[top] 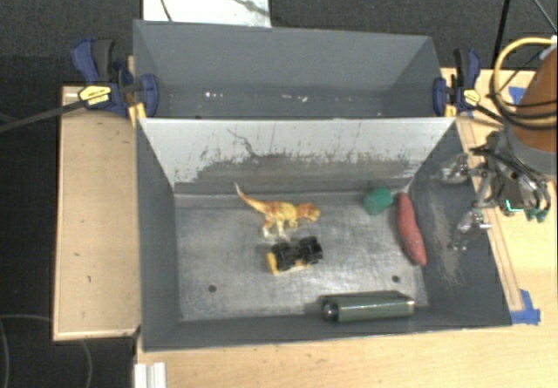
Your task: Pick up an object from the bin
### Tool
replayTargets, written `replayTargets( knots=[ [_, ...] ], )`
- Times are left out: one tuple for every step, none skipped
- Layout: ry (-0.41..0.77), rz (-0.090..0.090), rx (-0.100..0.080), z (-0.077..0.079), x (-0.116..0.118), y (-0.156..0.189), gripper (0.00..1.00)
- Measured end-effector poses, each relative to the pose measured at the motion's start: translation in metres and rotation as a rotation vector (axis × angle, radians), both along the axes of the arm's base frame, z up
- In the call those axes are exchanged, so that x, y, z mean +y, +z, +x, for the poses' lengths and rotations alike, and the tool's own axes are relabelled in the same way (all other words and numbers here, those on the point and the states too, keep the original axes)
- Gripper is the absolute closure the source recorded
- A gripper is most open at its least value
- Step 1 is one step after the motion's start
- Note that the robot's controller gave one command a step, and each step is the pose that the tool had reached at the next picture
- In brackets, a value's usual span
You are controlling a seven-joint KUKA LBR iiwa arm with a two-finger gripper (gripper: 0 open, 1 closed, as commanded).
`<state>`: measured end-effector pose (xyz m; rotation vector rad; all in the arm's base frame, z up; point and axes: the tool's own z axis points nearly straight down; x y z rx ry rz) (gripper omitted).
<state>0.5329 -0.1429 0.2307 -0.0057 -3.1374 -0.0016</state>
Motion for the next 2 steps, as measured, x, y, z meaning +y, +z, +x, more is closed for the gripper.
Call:
replayTargets(
  knots=[
    [0.004,-0.002,-0.008,0.002,0.001,0.004,0.00],
    [0.185,0.000,-0.007,0.015,0.044,-0.124,1.00]
  ],
)
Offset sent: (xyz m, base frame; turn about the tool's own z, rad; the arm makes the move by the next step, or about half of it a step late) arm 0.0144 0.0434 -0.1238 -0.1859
